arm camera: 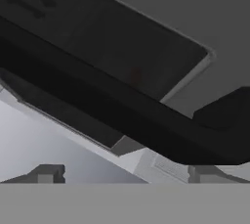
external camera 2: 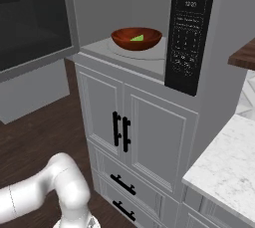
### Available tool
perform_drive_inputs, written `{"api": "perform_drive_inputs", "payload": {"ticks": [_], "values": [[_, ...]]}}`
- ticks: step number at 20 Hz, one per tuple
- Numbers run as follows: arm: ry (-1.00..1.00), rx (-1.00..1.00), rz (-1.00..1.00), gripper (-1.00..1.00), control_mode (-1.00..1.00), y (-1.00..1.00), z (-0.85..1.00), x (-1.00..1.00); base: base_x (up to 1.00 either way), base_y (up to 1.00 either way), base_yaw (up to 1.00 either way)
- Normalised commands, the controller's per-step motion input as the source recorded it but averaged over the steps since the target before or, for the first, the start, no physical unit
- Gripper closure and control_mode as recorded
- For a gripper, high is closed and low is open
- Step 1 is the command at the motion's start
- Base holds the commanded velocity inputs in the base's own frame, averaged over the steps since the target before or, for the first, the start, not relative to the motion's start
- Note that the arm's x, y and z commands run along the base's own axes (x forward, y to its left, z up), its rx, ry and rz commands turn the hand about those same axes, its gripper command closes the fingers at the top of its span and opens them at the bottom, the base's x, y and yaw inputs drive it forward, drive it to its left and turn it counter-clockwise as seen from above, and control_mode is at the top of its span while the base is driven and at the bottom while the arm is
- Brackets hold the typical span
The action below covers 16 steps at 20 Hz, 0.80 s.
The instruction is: Pick the lemon wedge from the sink and place it in the bowl. Then pick the bowl and place it in the microwave. Then close the microwave door and press the start button.
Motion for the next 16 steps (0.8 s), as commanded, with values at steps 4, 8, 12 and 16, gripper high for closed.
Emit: {"api": "perform_drive_inputs", "payload": {"ticks": [4, 8, 12, 16], "values": [[-0.18, 0.16, 0.00, -1.00, -1.00, -1.00, 0.35, -0.13, 0.00, 0.00, 0.00], [-0.12, 0.20, 0.00, -1.00, -1.00, -1.00, 0.30, -0.03, 0.00, 0.00, 0.00], [-0.08, 0.26, 0.00, -1.00, -1.00, -1.00, 0.38, 0.00, 0.00, 0.00, 0.00], [-0.09, 0.28, 0.00, -1.00, -1.00, -1.00, 0.44, 0.00, 0.00, 0.00, 0.00]]}}
